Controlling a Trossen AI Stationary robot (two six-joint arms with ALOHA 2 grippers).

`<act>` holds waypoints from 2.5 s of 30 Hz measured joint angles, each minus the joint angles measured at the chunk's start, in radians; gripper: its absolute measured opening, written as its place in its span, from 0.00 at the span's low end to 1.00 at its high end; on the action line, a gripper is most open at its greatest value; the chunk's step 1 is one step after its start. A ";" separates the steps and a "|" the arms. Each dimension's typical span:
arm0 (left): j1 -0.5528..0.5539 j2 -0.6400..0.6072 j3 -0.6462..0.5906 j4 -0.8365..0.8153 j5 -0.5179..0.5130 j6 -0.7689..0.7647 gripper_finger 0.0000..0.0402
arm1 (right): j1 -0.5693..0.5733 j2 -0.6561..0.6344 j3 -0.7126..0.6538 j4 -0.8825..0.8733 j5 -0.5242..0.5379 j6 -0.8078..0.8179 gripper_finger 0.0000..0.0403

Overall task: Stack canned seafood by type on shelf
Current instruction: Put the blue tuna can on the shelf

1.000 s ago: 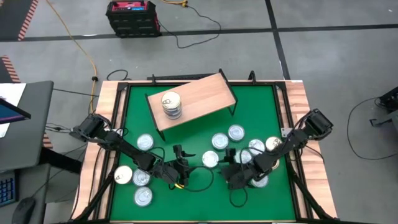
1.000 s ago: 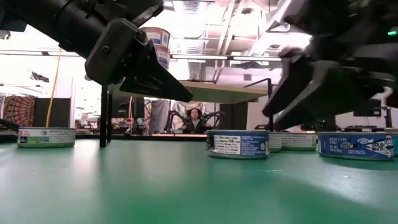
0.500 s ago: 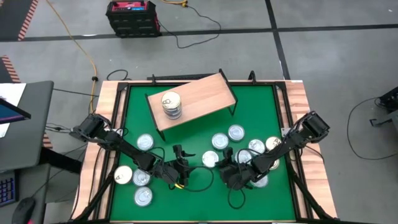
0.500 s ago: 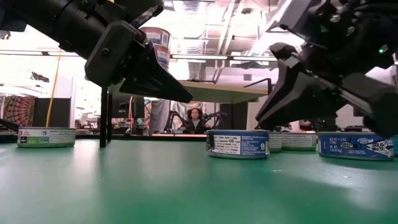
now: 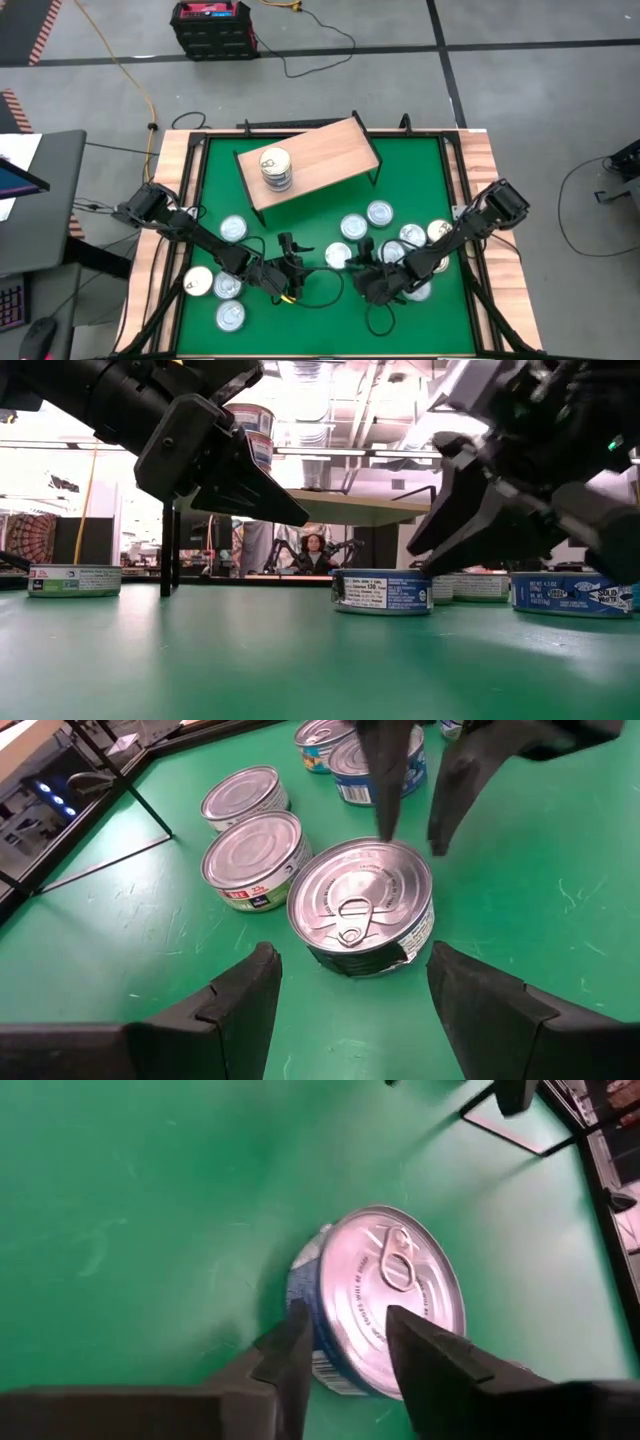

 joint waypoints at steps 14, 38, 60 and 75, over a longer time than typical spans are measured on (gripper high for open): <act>0.000 0.000 0.000 -0.019 0.002 -0.006 0.60 | -0.024 0.046 -0.003 -0.034 0.026 -0.022 0.18; -0.001 -0.001 0.000 -0.022 -0.005 0.000 0.60 | 0.038 0.033 0.220 -0.308 0.038 -0.078 0.03; -0.099 -0.197 0.000 -0.194 0.165 -0.238 0.60 | -0.002 0.032 0.445 -0.592 0.242 -0.225 0.03; -0.274 -0.196 0.000 -0.280 -0.154 -0.377 0.60 | -0.240 0.030 0.740 -0.674 0.272 -0.552 0.03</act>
